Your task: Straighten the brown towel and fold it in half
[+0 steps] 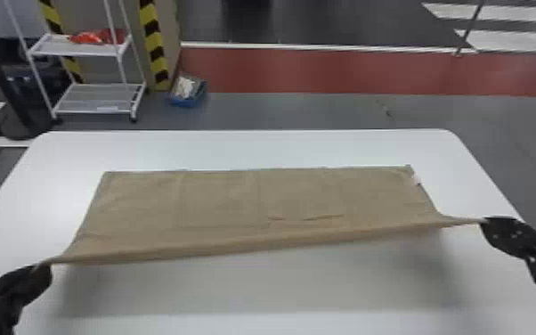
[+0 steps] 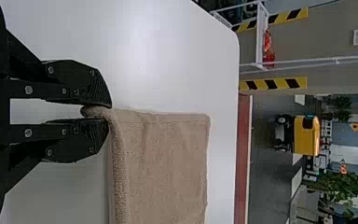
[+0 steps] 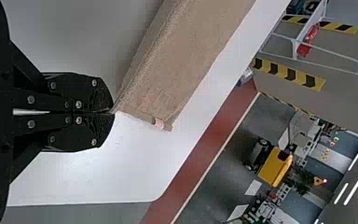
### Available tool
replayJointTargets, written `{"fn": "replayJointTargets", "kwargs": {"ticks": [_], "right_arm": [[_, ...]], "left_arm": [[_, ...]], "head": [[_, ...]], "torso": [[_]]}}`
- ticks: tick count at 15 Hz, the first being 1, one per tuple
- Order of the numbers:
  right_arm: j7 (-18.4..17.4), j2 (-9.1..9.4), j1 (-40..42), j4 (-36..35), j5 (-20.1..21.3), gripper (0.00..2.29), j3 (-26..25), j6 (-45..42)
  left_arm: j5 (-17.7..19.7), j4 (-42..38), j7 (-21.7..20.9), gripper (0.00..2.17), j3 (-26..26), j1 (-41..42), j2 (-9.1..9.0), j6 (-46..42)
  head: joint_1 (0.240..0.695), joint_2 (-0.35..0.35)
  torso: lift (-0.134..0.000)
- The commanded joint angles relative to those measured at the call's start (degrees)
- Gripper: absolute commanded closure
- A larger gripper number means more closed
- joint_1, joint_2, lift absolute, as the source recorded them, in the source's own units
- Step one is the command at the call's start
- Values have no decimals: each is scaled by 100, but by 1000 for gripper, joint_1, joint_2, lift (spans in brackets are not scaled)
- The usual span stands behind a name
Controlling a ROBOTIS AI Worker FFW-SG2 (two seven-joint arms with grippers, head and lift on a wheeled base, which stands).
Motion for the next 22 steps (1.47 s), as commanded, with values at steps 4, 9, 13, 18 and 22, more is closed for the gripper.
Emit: {"fn": "replayJointTargets", "kwargs": {"ticks": [4, 9, 13, 18, 22], "right_arm": [[16, 127, -380, 10, 289, 2013, 354, 514], [262, 83, -1206, 467, 738, 2013, 609, 1305], [288, -40, -1707, 1108, 931, 2013, 591, 1446], [288, -32, -2331, 1574, 1107, 2010, 811, 1498], [288, -49, -2806, 2031, 1344, 2010, 934, 1498]], "left_arm": [[-466, -43, -381, 988, -238, -923, 9, 1165], [-1125, 528, -584, 988, -607, -2321, 53, 2501], [-1380, 1213, -575, 988, -677, -3041, 229, 2817], [-1643, 1820, -575, 988, -888, -3542, 422, 2835], [-1854, 2374, -619, 988, -1117, -4079, 642, 2835]], "head": [[695, -28], [695, -40], [695, -40], [695, -33], [695, -9]], "torso": [[-123], [-123], [-123], [-123], [-123]]}}
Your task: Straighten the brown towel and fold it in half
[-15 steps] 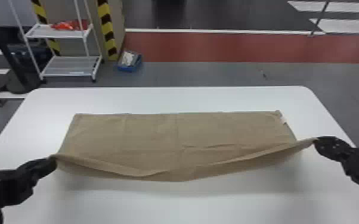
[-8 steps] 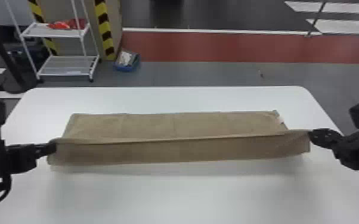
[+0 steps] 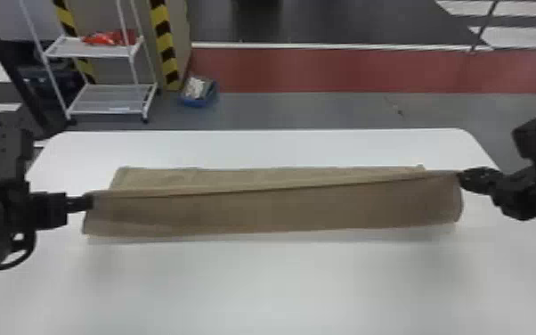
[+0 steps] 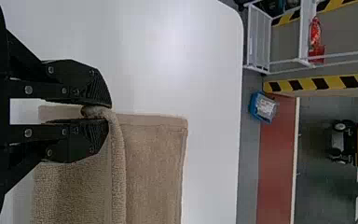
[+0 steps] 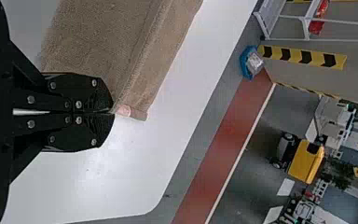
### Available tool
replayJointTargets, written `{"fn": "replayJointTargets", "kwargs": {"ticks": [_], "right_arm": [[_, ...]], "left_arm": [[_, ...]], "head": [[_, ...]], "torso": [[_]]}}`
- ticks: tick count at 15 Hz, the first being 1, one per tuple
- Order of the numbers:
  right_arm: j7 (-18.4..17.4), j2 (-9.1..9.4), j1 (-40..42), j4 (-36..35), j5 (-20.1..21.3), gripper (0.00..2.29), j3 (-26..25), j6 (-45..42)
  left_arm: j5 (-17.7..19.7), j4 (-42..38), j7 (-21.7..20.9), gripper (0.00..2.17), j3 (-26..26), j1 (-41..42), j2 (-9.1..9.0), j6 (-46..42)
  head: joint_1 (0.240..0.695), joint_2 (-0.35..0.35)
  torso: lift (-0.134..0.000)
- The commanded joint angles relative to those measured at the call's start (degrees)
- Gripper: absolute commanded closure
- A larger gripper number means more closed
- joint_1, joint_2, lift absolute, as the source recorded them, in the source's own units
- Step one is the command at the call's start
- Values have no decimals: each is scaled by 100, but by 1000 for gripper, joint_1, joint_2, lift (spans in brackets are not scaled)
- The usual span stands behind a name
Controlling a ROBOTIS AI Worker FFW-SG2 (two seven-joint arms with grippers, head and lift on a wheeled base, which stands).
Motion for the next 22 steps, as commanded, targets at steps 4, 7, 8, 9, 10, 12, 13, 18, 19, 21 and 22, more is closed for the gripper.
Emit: {"fn": "replayJointTargets", "kwargs": {"ticks": [4, 7, 8, 9, 10, 12, 13, 18, 19, 21, 22], "right_arm": [[11, -72, -467, 609, 289, 2010, 194, 0], [19, -90, -590, 811, 351, 2010, 211, -17], [11, -107, -625, 908, 369, 2010, 220, -17], [11, -125, -642, 952, 369, 2010, 220, -17], [11, -142, -651, 987, 369, 2010, 211, -52], [2, -178, -721, 1110, 377, 2010, 211, -52], [2, -195, -765, 1198, 386, 2010, 203, -52], [-42, -195, -959, 1461, 395, 2010, 150, -52], [-42, -195, -976, 1470, 395, 2010, 141, -52], [-42, -186, -1047, 1514, 386, 2010, 115, -52], [-51, -178, -1091, 1567, 395, 2007, 97, -52]], "left_arm": [[-258, 636, -52, 988, -455, -511, 163, -18], [-285, 671, -52, 984, -587, -598, 154, -35], [-293, 671, -52, 984, -604, -642, 146, -35], [-302, 671, -52, 984, -604, -669, 137, -18], [-320, 671, -52, 984, -622, -721, 119, -18], [-408, 803, -52, 984, -745, -932, 110, -18], [-416, 961, -52, 984, -842, -1082, 110, -35], [-452, 1673, 18, 984, -1132, -1556, 110, -211], [-469, 1761, 27, 984, -1141, -1609, 110, -264], [-469, 1884, 36, 984, -1141, -1697, 119, -334], [-469, 1963, 53, 984, -1141, -1741, 137, -352]], "head": [[695, 0], [695, -6], [695, -10], [695, -12], [695, -16], [695, -22], [695, -25], [695, -44], [695, -47], [695, -48], [695, -48]], "torso": [[-123], [-123], [-123], [-123], [-123], [-123], [-123], [-123], [-123], [-123], [-123]]}}
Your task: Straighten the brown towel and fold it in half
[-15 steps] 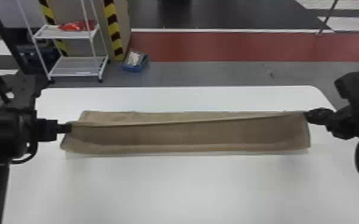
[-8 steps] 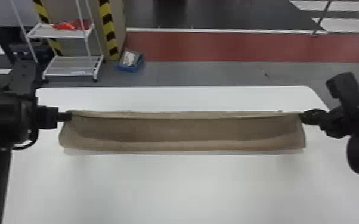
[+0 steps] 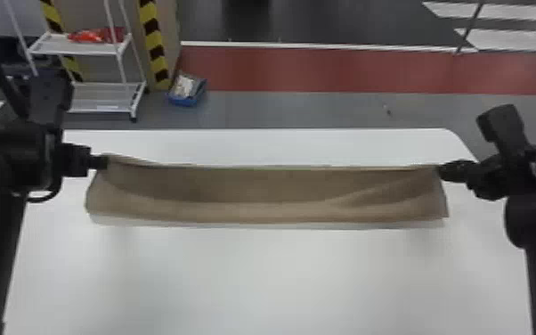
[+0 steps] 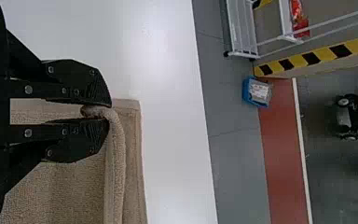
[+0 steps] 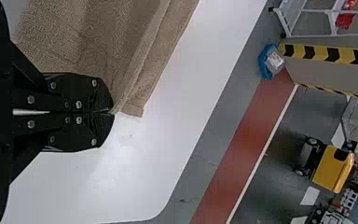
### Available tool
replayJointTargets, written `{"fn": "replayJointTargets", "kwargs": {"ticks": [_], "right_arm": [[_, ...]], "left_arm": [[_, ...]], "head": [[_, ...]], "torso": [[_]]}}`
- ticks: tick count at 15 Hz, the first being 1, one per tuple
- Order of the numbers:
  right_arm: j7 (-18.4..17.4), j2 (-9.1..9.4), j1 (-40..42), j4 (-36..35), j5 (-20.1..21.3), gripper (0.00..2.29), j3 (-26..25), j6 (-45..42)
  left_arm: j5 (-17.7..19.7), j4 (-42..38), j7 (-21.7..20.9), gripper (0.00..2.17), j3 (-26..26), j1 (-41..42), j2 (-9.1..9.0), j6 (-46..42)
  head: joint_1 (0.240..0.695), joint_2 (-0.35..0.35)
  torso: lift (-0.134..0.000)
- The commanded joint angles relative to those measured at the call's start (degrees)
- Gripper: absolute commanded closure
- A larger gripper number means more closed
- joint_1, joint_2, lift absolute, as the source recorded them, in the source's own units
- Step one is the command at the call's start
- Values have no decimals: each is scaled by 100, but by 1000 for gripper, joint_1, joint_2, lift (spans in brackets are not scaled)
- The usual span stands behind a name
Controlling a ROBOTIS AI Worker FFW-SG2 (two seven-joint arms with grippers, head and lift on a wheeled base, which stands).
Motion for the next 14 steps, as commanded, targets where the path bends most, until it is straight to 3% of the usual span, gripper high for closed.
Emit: {"fn": "replayJointTargets", "kwargs": {"ticks": [1, 9, 11, 14], "right_arm": [[-25, 2, -93, 127, 3, 2007, -23, 1], [-121, 28, -339, 549, 143, 1997, 39, -35], [-148, 46, -339, 558, 152, 1855, 65, -35], [-376, 107, -260, 531, 143, 157, 92, 18]], "left_arm": [[0, 216, 25, 984, -1, -133, 35, -69], [-44, 550, 77, 984, -1, -238, 71, -315], [-62, 593, 130, 967, -10, -229, 62, -420], [-35, 576, 306, 49, -1, -106, 18, -666]], "head": [[695, -47], [695, -33], [695, -32], [695, -27]], "torso": [[-123], [-123], [-123], [-123]]}}
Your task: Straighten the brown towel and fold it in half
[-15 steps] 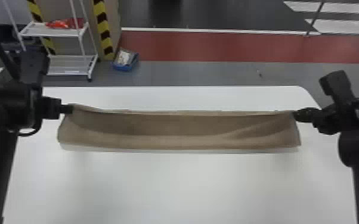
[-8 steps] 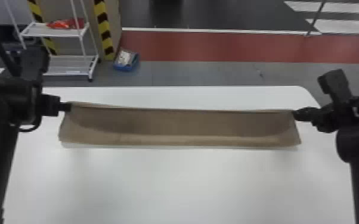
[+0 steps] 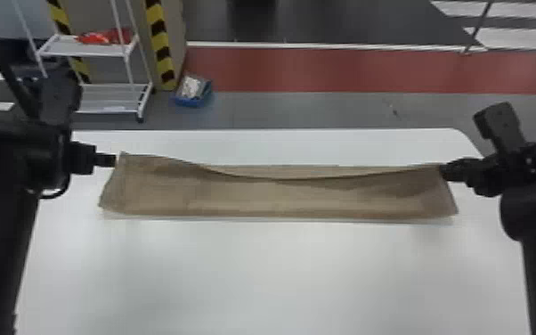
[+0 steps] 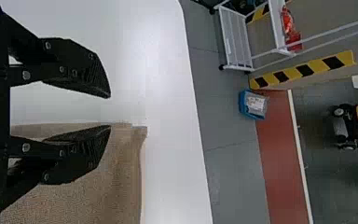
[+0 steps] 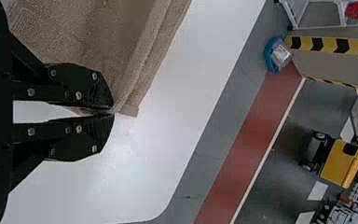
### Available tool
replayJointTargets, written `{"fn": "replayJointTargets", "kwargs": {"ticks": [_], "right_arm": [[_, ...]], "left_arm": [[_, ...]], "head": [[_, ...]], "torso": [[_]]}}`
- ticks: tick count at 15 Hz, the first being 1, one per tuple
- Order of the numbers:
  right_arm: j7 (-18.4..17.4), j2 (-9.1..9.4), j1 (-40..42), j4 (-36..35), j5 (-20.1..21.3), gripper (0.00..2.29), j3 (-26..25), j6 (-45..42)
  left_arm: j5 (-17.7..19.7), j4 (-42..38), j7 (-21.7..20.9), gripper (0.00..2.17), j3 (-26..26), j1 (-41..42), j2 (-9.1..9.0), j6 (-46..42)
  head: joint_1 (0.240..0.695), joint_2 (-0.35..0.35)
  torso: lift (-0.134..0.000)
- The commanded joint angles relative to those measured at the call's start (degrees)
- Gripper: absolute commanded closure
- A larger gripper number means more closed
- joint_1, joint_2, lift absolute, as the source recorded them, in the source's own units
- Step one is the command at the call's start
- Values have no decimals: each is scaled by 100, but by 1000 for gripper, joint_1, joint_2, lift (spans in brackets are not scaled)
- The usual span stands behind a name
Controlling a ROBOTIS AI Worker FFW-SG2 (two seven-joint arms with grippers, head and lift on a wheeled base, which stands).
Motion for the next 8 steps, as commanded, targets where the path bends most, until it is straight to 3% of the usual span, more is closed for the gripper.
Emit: {"fn": "replayJointTargets", "kwargs": {"ticks": [1, 8], "right_arm": [[-140, 33, 67, -44, -2, 16, 32, 23], [-290, 77, 226, -264, -29, 19, 6, 23]], "left_arm": [[11, -19, 18, 19, 8, 81, -18, -122], [29, -72, 53, 80, 69, 230, 17, -157]], "head": [[695, -27], [695, -27]], "torso": [[-123], [-123]]}}
